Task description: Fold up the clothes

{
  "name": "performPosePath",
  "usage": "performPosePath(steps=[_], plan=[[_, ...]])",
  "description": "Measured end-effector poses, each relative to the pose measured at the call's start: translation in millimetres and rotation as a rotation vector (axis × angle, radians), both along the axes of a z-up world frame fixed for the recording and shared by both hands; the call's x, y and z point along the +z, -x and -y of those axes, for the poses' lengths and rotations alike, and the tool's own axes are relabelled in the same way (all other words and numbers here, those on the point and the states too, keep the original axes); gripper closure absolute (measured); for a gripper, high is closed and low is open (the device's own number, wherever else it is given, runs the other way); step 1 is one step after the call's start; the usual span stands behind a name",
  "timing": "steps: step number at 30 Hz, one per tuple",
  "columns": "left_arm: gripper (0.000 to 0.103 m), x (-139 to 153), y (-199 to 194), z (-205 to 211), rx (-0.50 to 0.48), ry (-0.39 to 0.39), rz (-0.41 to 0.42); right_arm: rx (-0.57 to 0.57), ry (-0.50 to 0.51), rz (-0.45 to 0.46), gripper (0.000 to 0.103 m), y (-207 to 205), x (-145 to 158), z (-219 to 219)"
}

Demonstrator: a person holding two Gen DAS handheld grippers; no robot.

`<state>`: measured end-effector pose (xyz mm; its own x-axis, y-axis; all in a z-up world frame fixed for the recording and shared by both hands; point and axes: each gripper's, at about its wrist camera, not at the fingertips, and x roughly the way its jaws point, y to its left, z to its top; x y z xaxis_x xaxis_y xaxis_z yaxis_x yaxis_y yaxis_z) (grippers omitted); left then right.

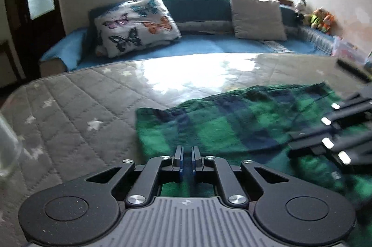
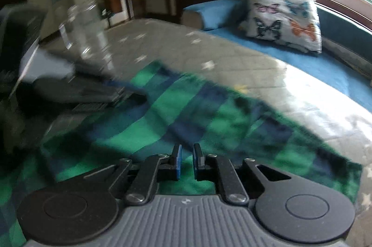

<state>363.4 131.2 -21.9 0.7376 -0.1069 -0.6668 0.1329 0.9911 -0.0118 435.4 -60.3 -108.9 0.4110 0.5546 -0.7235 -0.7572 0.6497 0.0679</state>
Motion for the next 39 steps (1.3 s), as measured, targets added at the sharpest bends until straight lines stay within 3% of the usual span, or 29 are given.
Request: performPosePath(steps=[6, 16, 22, 27, 35, 39], plan=[[0.092, 0.3, -1.8, -2.6, 0.01, 0.002, 0.005, 0.095, 0.002, 0.008, 0.086, 32.8, -9.1, -31.9], [0.092, 22.0, 12.7, -16.7, 0.044, 0.018, 0.02, 0.251, -0.034, -0.03, 0.085, 83.4, -0.4, -64.1], [0.092, 36.5, 49.4, -15.9, 0.028, 0.017, 0.039, 0.188, 0.002, -0.067, 0.083, 99.4, 4.3, -50.3], [0.092, 40.7, 89.4, -3.8, -0.005, -0.003, 0.045, 0.272, 0.046, -0.043, 0.08, 141.3, 5.0, -45.6], [0.09, 38.2, 168.6, 22.1, -0.08, -0.012, 0.06, 0.22, 0.069, -0.064, 0.079, 185.7, 13.4, 7.3], [0.09, 31.8, 205.7, 46.7, -0.144, -0.025, 0.069, 0.212, 0.08, -0.027, 0.079, 217.8, 11.7, 31.6]])
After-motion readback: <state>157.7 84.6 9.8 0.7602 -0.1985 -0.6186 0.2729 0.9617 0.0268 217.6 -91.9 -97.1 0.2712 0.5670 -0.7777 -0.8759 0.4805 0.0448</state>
